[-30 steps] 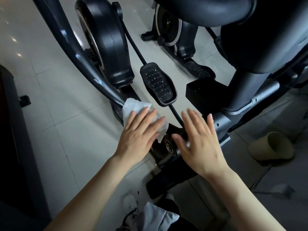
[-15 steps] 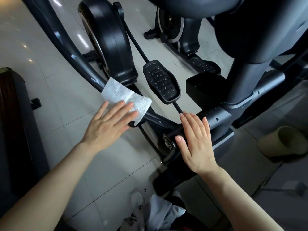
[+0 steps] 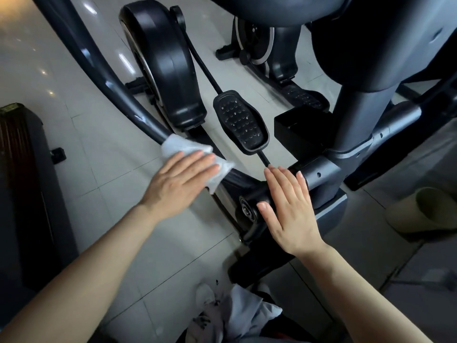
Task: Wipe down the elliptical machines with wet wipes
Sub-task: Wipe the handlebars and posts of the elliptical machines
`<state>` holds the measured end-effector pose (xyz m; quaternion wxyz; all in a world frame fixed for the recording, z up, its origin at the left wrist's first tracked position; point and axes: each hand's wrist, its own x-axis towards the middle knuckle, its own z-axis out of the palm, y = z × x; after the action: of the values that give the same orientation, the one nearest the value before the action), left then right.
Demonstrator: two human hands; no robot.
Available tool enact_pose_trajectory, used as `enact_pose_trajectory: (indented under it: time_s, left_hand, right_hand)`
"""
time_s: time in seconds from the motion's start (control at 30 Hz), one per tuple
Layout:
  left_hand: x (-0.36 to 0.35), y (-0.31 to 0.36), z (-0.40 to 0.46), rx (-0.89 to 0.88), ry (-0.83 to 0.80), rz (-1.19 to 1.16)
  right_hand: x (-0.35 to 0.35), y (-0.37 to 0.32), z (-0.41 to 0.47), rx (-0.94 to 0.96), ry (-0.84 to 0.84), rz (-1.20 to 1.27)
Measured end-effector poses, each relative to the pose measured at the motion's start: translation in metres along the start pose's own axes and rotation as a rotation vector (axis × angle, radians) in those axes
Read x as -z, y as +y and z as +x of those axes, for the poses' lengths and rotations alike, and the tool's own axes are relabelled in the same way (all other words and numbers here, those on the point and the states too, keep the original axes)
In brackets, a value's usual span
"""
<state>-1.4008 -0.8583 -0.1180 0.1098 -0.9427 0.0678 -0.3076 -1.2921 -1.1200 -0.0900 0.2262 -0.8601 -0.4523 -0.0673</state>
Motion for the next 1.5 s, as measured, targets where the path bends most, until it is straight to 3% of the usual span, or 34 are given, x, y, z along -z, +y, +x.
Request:
enact_pose_trajectory:
  time_s: [0.1, 0.23, 0.4, 0.57, 0.97, 1.2, 1.37, 1.43, 1.5]
  left_hand:
    - [0.009, -0.019, -0.013, 0.048, -0.015, 0.11]
    - [0.012, 0.006, 0.0, 0.147, 0.076, 0.053]
    - [0.0, 0.035, 0.045, 0.026, 0.119, -0.181]
    - [-0.021, 0.043, 0.051, 0.031, 0.052, -0.086]
    - [0.0, -0.06, 0.028, 0.025, -0.022, 0.162]
    - [-0.008, 0.033, 0.054, 0.17, -0.137, -0.175]
    - [-0.002, 0.032, 0.058, 0.158, -0.195, -0.199]
    - [0.006, 0.033, 0.058, 0.157, -0.148, -0.263]
    - [0.016, 0.036, 0.053, 0.267, 0.018, -0.315]
  right_hand:
    - [-0.002, -0.001, 0.0, -0.008, 0.006, 0.007]
    - [-0.005, -0.002, 0.0, -0.017, 0.001, 0.033]
    - [-0.007, 0.0, 0.0, -0.004, 0.011, 0.034]
    - [-0.008, 0.0, 0.0, -0.004, 0.016, 0.031]
    - [-0.006, 0.001, 0.002, 0.007, -0.011, -0.001]
    - [-0.005, -0.001, 0.0, -0.001, -0.025, 0.003]
    - [0.001, -0.003, 0.0, -0.016, -0.032, 0.048]
    - [0.004, -0.007, 0.002, -0.043, 0.009, 0.076]
    - [0.007, -0.017, 0.01, -0.055, 0.061, 0.13]
